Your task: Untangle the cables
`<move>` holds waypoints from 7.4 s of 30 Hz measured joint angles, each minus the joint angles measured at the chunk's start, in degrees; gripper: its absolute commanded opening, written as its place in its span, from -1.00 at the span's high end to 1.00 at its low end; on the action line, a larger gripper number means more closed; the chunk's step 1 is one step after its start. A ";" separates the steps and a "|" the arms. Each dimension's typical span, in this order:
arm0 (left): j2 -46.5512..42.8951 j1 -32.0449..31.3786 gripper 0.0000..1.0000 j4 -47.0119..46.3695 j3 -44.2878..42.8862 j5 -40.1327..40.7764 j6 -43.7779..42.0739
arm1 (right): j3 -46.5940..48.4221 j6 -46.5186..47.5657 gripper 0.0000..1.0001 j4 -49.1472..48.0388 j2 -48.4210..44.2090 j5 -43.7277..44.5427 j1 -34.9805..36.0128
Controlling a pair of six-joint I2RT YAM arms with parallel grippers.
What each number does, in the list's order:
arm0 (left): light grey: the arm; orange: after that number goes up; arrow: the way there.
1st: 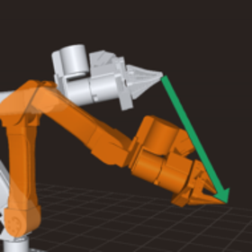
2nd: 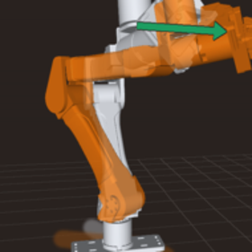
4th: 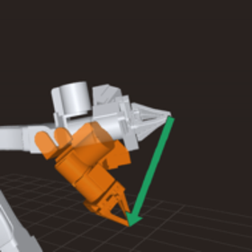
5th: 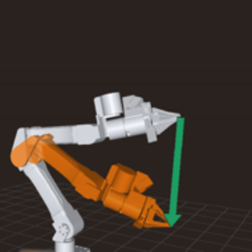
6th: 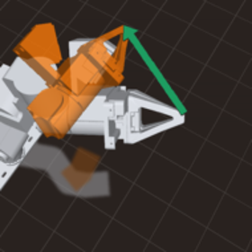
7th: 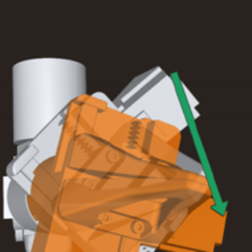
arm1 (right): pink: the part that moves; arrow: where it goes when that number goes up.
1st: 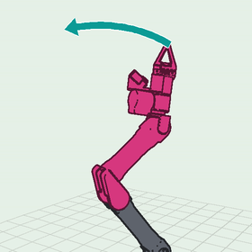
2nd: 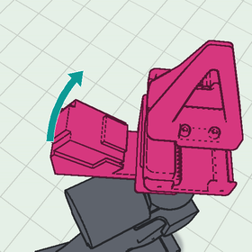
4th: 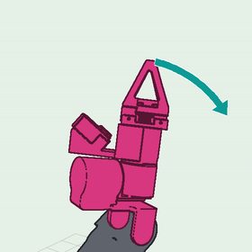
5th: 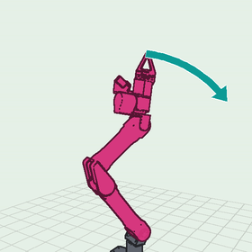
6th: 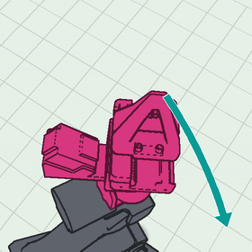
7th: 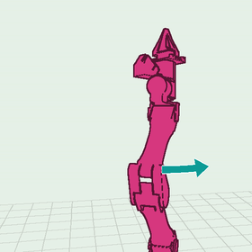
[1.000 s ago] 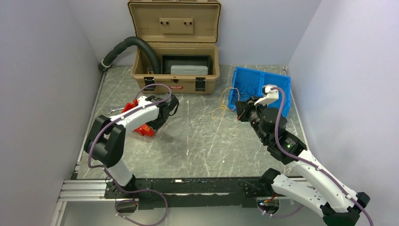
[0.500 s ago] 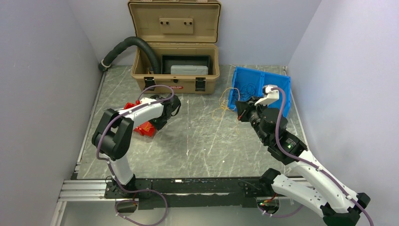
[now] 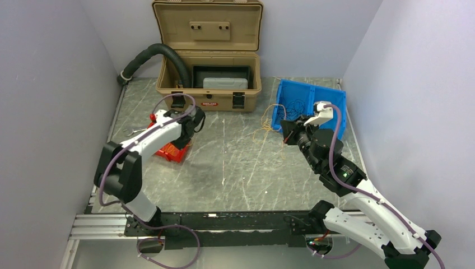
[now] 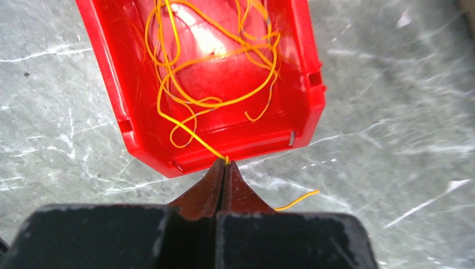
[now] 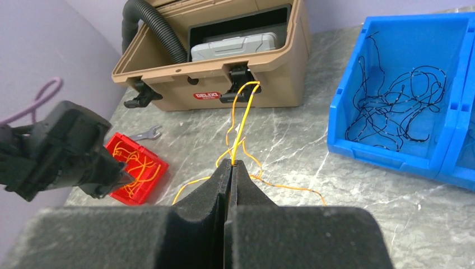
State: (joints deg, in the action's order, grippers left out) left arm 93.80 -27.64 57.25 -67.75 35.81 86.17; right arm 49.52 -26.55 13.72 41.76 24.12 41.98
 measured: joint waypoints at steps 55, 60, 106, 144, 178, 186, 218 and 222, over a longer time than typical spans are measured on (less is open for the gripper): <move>-47.04 21.88 -0.99 -0.22 -6.14 -10.86 -50.01 | 34.07 -1.03 1.00 -30.47 62.95 -15.69 15.30; -49.48 21.94 -0.99 1.03 -6.51 -8.33 -52.11 | 40.72 -2.40 1.00 -40.02 71.32 -17.81 15.76; -50.66 21.94 -0.99 3.45 -2.45 0.90 -58.71 | 43.87 -4.94 1.00 -48.06 93.07 -19.34 16.26; -46.36 21.94 -0.99 3.41 -1.49 -2.95 -60.43 | 51.58 9.49 0.15 -21.35 86.84 -15.52 18.10; -47.08 21.94 -0.99 2.40 -0.87 -2.45 -61.77 | 64.32 4.90 1.00 -13.92 96.06 -33.48 17.49; -47.08 21.94 -0.99 1.92 -0.70 -2.47 -61.99 | 66.14 6.08 1.00 -14.08 96.63 -31.01 17.31; -46.80 21.79 -0.99 -9.05 3.82 -31.39 -65.29 | 23.80 8.46 -0.84 -29.55 51.74 -24.76 10.23; -44.02 18.12 -0.99 -12.04 4.52 -34.95 -63.71 | 12.61 5.33 -0.87 -27.43 40.96 -26.45 1.53</move>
State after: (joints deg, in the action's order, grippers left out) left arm 49.78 -9.52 45.21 -63.22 0.86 22.46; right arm 62.13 -21.21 -13.72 82.72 -2.33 43.51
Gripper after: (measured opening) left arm 0.994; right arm 0.920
